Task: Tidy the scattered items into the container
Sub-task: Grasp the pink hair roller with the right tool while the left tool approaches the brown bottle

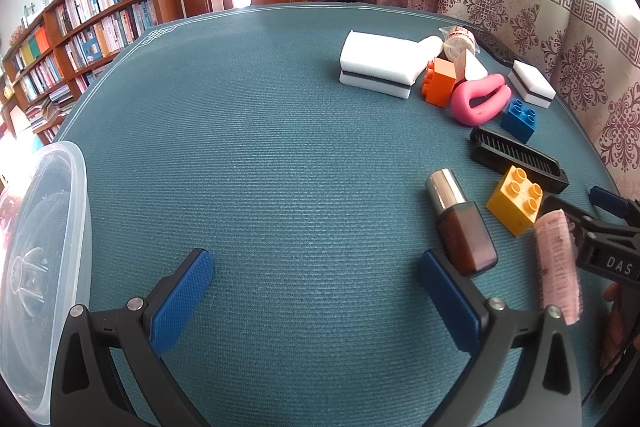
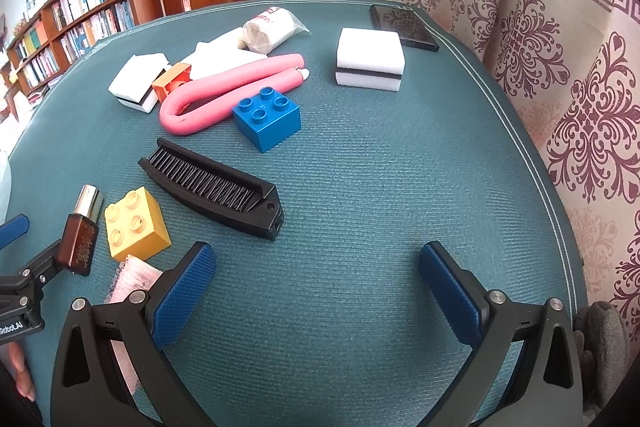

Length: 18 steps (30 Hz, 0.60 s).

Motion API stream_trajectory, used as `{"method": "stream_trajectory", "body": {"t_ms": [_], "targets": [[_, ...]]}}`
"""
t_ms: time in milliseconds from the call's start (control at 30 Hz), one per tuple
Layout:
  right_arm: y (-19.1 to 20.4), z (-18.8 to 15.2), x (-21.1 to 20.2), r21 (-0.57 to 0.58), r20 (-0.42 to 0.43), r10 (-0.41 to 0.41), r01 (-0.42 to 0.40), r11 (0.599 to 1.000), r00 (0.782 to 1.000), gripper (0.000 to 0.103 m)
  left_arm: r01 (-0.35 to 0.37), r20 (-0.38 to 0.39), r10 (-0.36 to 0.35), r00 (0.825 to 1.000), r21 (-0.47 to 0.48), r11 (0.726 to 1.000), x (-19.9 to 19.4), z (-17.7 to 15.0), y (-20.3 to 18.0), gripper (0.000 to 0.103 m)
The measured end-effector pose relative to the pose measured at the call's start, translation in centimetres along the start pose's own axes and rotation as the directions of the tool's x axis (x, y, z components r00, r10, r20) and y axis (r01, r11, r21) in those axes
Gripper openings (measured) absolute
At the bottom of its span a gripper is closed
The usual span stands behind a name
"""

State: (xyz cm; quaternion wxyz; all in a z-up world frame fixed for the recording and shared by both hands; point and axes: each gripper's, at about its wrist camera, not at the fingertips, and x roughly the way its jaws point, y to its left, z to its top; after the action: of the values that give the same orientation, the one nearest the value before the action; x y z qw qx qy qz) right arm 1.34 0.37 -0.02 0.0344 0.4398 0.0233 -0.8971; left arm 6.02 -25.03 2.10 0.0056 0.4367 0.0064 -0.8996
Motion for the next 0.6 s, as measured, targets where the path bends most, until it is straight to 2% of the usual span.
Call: {"method": "stream_trajectory", "body": {"t_ms": [267, 367, 467, 600], "targets": [[-1.0, -1.4, -1.4, 0.051, 0.019, 0.018, -0.019, 0.999, 1.0, 0.103, 0.006, 0.002, -0.006, 1.0, -0.004, 1.0, -0.1, 0.1, -0.1, 0.103], [-1.2, -1.9, -2.5, 0.094, 0.05, 0.071, -0.076, 0.993, 0.996, 0.103, 0.028, 0.014, -0.027, 1.0, -0.018, 0.999, -0.3, 0.1, 0.2, 0.103], [-0.6, -2.4, -3.9, 0.098, 0.086, 0.117, -0.125, 0.987, 0.989, 0.103, 0.087, 0.052, -0.084, 0.995, -0.048, 0.995, -1.0, 0.0, 0.8, 0.103], [1.1, -2.8, -5.8, 0.052, 0.133, 0.152, -0.16, 0.986, 0.979, 0.103, 0.122, 0.129, -0.112, 0.985, -0.068, 0.99, -2.4, -0.1, 1.3, 0.103]]}}
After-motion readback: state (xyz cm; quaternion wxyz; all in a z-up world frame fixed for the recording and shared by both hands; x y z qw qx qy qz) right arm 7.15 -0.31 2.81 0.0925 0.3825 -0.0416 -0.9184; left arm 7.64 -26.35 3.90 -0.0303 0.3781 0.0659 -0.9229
